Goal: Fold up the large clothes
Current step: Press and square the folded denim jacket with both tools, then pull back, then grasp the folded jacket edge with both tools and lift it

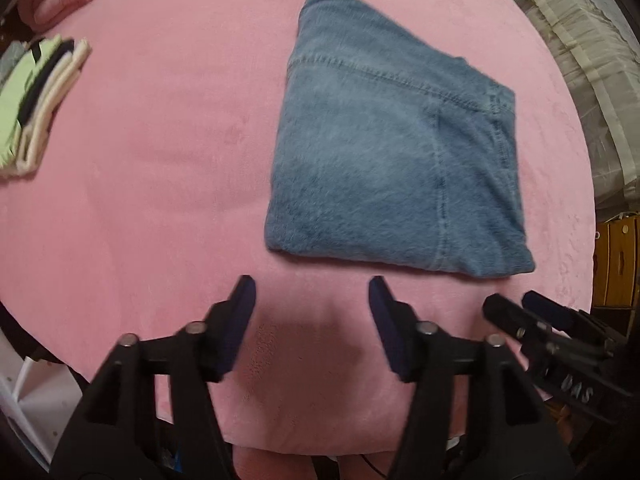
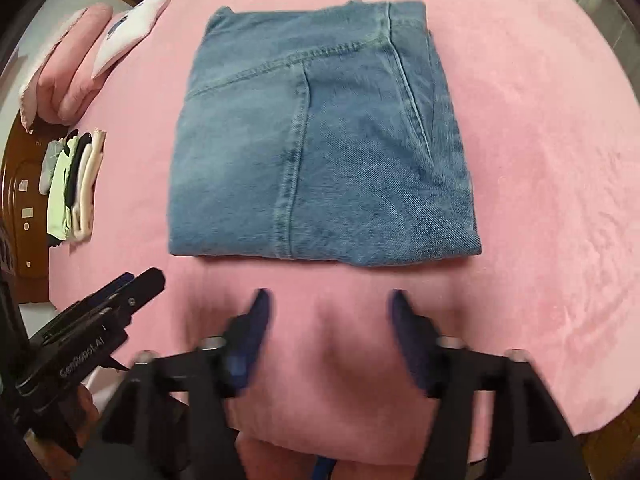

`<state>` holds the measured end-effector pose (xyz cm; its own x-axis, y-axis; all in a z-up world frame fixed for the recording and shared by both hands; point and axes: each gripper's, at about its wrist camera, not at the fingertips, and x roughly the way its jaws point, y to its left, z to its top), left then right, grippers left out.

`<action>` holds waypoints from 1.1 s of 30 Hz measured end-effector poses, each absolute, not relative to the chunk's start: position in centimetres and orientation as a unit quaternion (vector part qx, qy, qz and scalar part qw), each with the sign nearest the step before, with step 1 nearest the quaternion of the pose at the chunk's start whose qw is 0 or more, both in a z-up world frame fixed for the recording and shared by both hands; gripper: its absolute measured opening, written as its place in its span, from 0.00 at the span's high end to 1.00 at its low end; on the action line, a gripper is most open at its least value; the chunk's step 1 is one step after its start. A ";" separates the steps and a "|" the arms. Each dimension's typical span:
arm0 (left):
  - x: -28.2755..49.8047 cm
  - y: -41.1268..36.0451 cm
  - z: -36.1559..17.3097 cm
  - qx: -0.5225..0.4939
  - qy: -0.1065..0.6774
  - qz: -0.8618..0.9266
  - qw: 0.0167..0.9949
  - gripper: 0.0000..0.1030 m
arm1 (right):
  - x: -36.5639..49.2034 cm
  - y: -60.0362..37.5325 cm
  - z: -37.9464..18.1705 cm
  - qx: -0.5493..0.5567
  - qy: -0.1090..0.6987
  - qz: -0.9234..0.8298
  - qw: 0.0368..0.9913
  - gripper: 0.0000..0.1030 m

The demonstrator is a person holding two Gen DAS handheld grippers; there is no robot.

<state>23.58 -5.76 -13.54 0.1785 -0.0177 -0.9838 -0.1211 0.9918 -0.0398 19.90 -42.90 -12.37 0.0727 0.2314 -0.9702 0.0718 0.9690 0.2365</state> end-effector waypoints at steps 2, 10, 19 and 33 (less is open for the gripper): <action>23.8 -6.3 -12.4 -0.036 0.635 0.028 0.771 0.42 | 19.8 -42.1 -11.4 0.111 0.670 0.058 0.731 0.20; 24.5 -6.8 -9.3 -0.031 0.629 0.036 0.776 0.38 | 20.4 -43.3 -7.4 0.092 0.656 0.049 0.747 0.14; 24.5 -8.1 -8.5 -0.025 0.620 0.032 0.783 0.38 | 21.8 -43.8 -5.7 0.086 0.645 0.048 0.758 0.13; 27.1 -8.1 -12.5 -0.036 0.638 0.034 0.769 0.38 | 24.0 -45.0 -9.5 0.095 0.663 0.056 0.740 0.12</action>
<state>27.14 -8.12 -12.47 0.1846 0.0061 -0.9828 -0.0978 0.9951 -0.0122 23.99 -45.01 -9.49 0.1138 0.2084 -0.9714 0.0425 0.9758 0.2143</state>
